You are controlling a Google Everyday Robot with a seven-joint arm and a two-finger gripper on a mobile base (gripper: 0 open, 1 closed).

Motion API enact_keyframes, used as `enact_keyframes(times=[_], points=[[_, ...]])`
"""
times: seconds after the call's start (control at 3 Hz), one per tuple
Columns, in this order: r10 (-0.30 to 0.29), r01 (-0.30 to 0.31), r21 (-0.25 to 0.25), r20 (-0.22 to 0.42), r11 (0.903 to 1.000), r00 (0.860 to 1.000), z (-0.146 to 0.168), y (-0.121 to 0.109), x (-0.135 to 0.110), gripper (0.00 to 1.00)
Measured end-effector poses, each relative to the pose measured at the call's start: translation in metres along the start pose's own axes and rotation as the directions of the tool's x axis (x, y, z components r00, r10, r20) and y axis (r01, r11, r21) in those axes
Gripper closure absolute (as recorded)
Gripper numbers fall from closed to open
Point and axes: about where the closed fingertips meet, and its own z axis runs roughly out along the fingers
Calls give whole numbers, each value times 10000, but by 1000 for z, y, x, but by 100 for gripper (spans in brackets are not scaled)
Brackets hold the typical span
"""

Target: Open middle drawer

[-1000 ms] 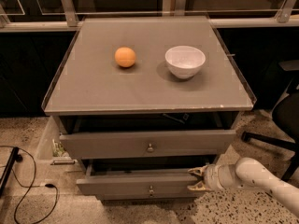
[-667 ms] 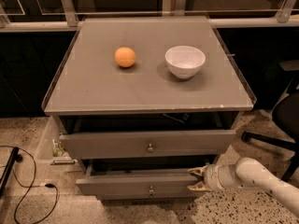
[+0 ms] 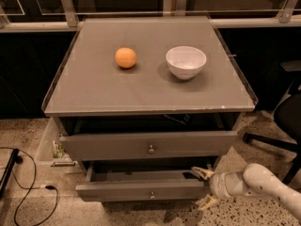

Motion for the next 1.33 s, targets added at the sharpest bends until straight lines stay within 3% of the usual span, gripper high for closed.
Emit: enact_keyframes(times=[0.33, 0.67, 1.0, 1.33], points=[[61, -59, -564, 17, 9984, 10000, -22, 52, 0, 37], [67, -66, -719, 8, 9974, 10000, -31, 64, -3, 61], [65, -65, -719, 7, 9974, 10000, -34, 62, -6, 84], [65, -65, -720, 8, 9974, 10000, -34, 62, -6, 81]])
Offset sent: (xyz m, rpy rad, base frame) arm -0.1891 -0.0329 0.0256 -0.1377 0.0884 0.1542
